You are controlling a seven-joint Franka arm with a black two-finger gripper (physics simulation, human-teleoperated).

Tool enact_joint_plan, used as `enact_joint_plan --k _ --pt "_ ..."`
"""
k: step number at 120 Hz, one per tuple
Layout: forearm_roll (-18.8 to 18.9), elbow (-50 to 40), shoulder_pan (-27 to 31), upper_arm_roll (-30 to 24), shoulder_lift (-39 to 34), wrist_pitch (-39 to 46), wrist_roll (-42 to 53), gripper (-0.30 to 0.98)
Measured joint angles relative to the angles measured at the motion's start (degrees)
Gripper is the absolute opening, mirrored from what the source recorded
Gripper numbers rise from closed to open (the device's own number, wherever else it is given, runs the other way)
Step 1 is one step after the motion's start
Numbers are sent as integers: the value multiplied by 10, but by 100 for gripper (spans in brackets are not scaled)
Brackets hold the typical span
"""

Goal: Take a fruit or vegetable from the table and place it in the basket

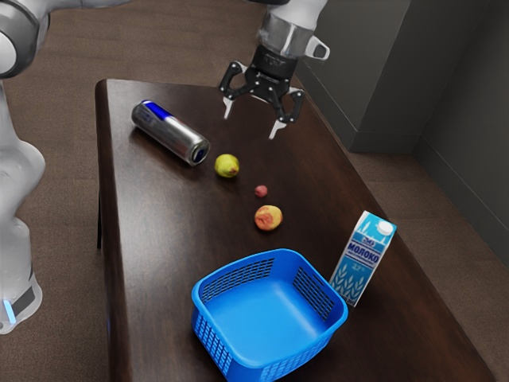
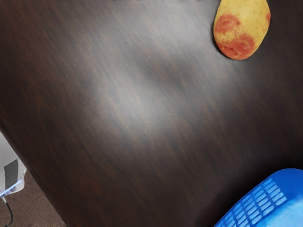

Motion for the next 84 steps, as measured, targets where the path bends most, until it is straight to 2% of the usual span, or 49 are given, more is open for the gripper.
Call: enact_joint_plan --k 17,28,40,55,63,84 --pt "-3 1 -8 -5 -1 53 -151 69" --pt "3 1 -35 -7 -5 72 -203 69" --pt "15 1 -35 -2 -10 86 -200 69" --pt "31 17 13 3 60 102 -171 69" --pt "18 5 14 19 98 124 -157 69" --pt "-12 -113 17 28 101 216 -127 69"
